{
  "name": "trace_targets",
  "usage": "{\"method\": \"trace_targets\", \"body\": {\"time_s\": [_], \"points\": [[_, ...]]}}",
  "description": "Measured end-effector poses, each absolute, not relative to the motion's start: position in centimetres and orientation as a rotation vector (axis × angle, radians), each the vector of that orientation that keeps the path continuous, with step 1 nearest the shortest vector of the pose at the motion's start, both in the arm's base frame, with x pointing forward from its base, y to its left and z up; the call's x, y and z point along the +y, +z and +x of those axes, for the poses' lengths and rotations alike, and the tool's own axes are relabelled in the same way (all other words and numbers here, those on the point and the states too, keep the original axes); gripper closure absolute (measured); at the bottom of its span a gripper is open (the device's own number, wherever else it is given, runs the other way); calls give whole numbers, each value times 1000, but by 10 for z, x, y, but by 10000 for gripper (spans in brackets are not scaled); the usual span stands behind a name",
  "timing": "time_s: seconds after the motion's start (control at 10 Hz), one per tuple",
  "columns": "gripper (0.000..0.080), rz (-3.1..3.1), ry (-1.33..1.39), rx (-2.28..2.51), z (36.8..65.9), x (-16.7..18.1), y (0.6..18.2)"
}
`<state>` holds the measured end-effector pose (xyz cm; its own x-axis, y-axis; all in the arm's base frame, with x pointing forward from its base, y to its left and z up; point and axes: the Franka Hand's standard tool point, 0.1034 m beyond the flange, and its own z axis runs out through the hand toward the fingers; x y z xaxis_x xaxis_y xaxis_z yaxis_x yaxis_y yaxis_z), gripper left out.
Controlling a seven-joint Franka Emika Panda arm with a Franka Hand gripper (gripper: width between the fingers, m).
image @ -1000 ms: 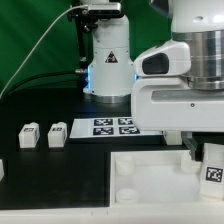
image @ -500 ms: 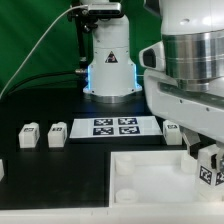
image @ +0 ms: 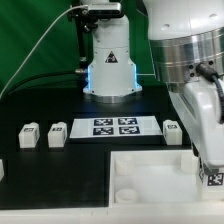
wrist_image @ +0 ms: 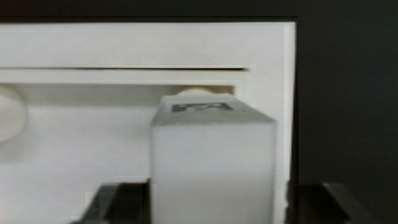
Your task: Assemble one leg
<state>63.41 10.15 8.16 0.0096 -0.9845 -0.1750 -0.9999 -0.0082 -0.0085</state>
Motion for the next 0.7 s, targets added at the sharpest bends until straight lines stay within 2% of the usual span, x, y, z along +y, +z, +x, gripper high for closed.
{"method": "trace_targets", "body": {"time_s": [0.1, 0.2, 0.3, 0.7], "points": [[300, -2150, 176, 2101, 634, 103, 81], [300, -2353, 138, 1847, 635, 109, 81], [180, -2480, 124, 1658, 633, 112, 79], [151, -2731, 76, 1192, 633, 108, 79]]}}
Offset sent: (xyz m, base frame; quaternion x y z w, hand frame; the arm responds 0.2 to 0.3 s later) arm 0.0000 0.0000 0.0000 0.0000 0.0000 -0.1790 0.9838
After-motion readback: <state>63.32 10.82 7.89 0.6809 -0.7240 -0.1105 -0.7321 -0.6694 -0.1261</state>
